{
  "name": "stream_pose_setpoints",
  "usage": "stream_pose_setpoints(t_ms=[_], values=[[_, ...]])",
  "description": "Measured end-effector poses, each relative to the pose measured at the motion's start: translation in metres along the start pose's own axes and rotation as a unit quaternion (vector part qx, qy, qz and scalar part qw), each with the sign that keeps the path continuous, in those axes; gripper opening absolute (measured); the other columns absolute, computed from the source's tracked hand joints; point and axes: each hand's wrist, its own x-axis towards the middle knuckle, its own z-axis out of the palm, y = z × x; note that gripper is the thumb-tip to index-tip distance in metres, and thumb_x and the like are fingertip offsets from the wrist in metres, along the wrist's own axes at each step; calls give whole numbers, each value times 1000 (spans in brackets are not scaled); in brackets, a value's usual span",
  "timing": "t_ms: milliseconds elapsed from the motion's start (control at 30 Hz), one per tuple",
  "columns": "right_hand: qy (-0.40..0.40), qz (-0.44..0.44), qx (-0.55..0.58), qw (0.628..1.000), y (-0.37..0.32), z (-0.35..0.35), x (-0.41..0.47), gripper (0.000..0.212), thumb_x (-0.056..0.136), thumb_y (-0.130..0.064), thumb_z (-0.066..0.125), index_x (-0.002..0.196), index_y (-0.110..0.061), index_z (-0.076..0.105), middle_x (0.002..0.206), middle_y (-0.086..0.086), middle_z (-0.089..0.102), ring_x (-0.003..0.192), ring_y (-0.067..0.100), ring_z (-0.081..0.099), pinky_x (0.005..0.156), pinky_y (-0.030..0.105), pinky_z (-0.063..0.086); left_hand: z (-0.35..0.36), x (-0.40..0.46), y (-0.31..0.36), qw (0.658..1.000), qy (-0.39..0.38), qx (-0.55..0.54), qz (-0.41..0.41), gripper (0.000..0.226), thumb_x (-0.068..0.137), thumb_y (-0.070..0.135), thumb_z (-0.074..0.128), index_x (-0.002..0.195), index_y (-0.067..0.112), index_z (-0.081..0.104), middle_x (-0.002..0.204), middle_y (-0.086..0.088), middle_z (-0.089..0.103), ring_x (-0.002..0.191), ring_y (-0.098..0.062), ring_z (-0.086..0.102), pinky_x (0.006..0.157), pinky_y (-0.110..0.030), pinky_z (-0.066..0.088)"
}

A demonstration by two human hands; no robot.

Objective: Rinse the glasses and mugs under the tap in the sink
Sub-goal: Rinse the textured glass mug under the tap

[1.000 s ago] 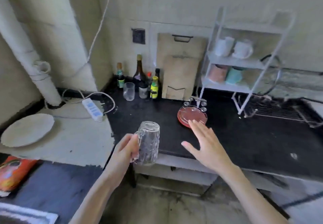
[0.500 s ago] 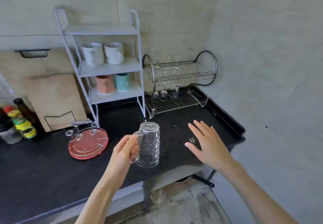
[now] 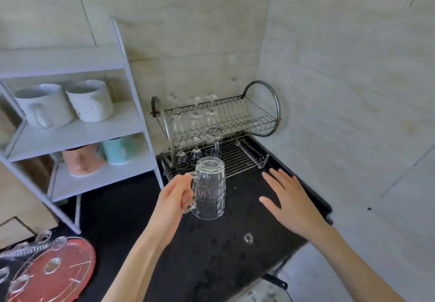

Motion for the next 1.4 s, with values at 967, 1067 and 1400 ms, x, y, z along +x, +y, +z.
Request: stream_pose_setpoints(t_ms=[967, 1067, 1400], values=[[-175, -91, 41, 979, 86, 83, 183, 61, 96, -47, 32, 148, -27, 8, 158, -5, 3, 145, 13, -3, 115, 35, -5, -5, 208, -147, 971, 175, 146, -76, 24, 98, 36, 36, 90, 32, 58, 121, -2, 55, 106, -12, 47, 103, -34, 30], [-190, -102, 41, 976, 89, 87, 191, 61, 96, -47, 32, 148, -27, 8, 157, -6, 4, 145, 13, -3, 114, 34, -6, -7, 210, -153, 968, 180, 157, -80, 22, 98, 33, 36, 88, 27, 54, 122, 0, 56, 111, -12, 48, 102, -32, 31], [-205, -170, 40, 963, 82, 97, 197, 61, 96, -47, 34, 148, -26, 11, 157, -3, 8, 145, 14, 1, 117, 38, -1, 5, 197, -156, 930, 262, 221, -129, 23, 93, 21, 52, 110, 7, 60, 103, -2, 65, 97, -14, 58, 88, -26, 42]])
